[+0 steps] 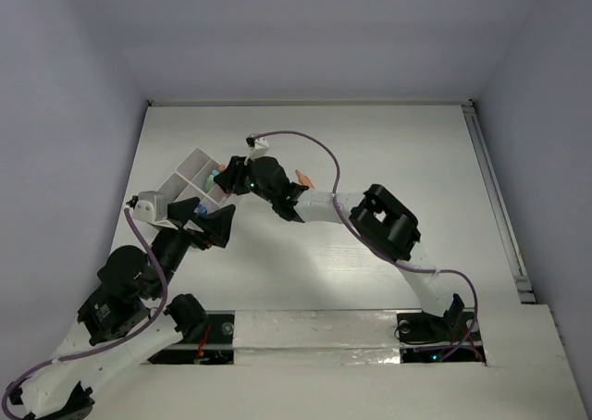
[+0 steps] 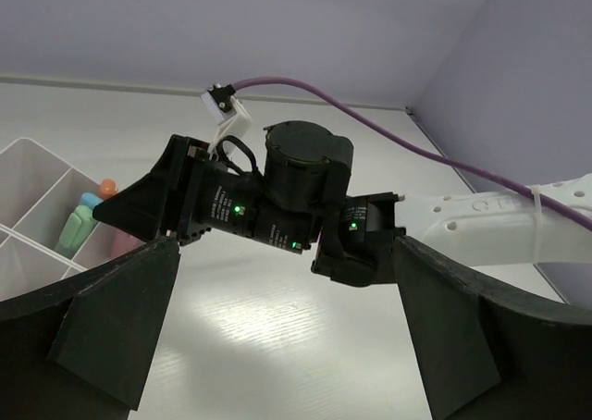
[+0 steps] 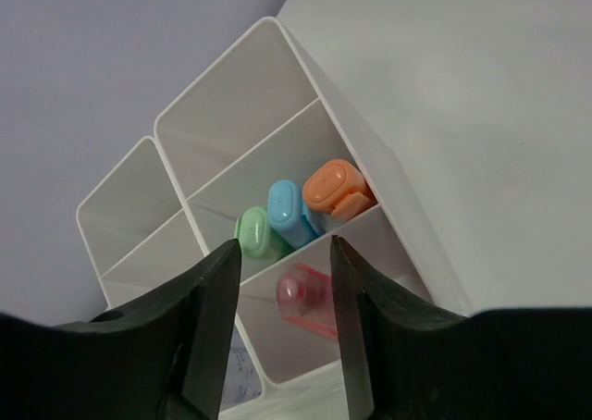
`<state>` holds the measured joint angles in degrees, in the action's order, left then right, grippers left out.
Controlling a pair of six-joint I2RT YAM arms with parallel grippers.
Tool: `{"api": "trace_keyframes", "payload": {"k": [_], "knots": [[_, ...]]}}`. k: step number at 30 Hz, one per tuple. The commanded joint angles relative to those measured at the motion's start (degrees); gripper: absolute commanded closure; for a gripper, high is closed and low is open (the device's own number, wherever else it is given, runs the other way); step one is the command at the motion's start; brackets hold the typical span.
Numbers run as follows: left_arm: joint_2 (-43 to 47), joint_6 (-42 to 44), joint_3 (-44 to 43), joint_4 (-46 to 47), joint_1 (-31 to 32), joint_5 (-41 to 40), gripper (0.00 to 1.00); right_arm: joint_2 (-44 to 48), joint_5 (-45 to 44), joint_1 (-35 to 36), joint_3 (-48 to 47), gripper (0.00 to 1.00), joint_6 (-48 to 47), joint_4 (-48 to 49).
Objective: Sort the stationery into containers
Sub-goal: Place the pen in the storage box.
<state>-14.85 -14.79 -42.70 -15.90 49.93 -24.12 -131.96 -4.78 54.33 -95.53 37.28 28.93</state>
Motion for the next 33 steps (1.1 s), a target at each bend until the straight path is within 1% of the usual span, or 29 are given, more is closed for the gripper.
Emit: {"api": "trace_keyframes", "payload": {"k": [1, 2, 5, 9, 10, 13, 14, 15, 17, 18, 20, 21, 22, 23, 24, 25, 28, 29, 30, 32, 33], "knots": [[-0.4, 0.7, 0.8, 3.2, -1.6, 1.3, 0.01, 3.4, -1.5, 0.7, 1.3, 0.49, -0.5, 2.7], [-0.7, 0.7, 0.8, 3.5, -1.6, 1.4, 0.01, 4.0, -1.6, 0.7, 1.7, 0.46, -0.6, 2.6], [-1.4, 0.7, 0.9, 3.7, -2.6, 1.9, 0.01, 5.4, -1.3, 0.7, 2.1, 0.42, -1.0, 1.6], [-2.4, 0.8, 0.9, 3.8, -3.9, 2.8, 0.01, 7.3, -1.0, 0.7, 3.6, 0.41, -1.1, 1.0], [-2.5, 0.8, 0.9, 3.9, -3.9, 2.6, 0.01, 8.1, -1.2, 0.7, 5.6, 0.41, -1.1, 1.1], [-2.6, 0.8, 1.0, 3.7, -3.9, 2.5, 0.01, 13.0, -2.0, 0.1, 10.3, 0.48, -2.1, 2.1], [-2.7, 0.7, 1.0, 3.7, -3.9, 2.5, 0.01, 16.3, -2.2, 0.1, 14.0, 0.57, -3.0, 2.0], [-2.9, 0.7, 1.1, 3.8, -3.9, 2.7, 0.01, 18.0, -1.8, -1.5, 16.1, 0.64, -3.4, 1.8], [-3.9, 0.7, 1.3, 4.0, -3.9, 3.5, 0.01, 22.9, -0.2, -4.2, 21.6, 0.75, -4.6, -2.0], [-4.5, 0.7, 1.3, 4.0, -3.9, 3.9, 0.01, 24.3, 0.5, -5.5, 23.2, 0.76, -4.9, -2.0], [-6.2, 0.5, 1.4, 4.6, -3.9, 5.0, 0.01, 27.2, 3.4, -8.3, 25.6, 0.77, -5.6, -8.3], [-7.1, 0.5, 1.4, 4.7, -3.9, 5.9, 0.01, 29.4, 4.3, -9.8, 26.9, 0.76, -6.3, -10.6], [-7.7, 0.4, 1.3, 4.8, -3.9, 6.3, 0.01, 30.1, 5.9, -12.5, 26.7, 0.75, -7.2, -17.2], [-9.0, 0.3, 1.3, 5.1, -3.9, 6.6, 0.01, 31.3, 7.1, -13.7, 26.0, 0.72, -9.1, -23.3], [-9.6, 0.3, 1.3, 5.2, -4.4, 6.9, 0.01, 31.3, 7.8, -14.7, 25.4, 0.71, -10.6, -23.4], [-10.1, 0.2, 1.2, 5.2, -4.4, 7.0, 0.01, 31.6, 8.4, -15.5, 24.3, 0.70, -12.4, -30.0], [-11.4, -0.1, 1.3, 5.4, -4.9, 7.6, 0.01, 30.7, 1.8, -16.1, 20.8, 0.56, -17.8, -41.0], [-11.9, -0.2, 1.3, 5.4, -4.9, 7.7, 0.01, 30.4, -0.2, -16.1, 20.6, 0.47, -19.4, -42.5], [-12.0, -0.5, 1.3, 5.4, -4.9, 8.0, 0.01, 30.2, -0.5, -16.1, 20.6, 0.42, -20.2, -43.2], [-12.4, -0.9, 1.5, 5.7, -4.9, 8.5, 0.01, 29.1, 1.1, -16.1, 21.0, 0.34, -23.1, -44.7], [-12.5, -1.1, 1.5, 5.8, -4.9, 8.7, 0.01, 28.8, 1.4, -16.1, 21.0, 0.33, -24.2, -45.0]]}}
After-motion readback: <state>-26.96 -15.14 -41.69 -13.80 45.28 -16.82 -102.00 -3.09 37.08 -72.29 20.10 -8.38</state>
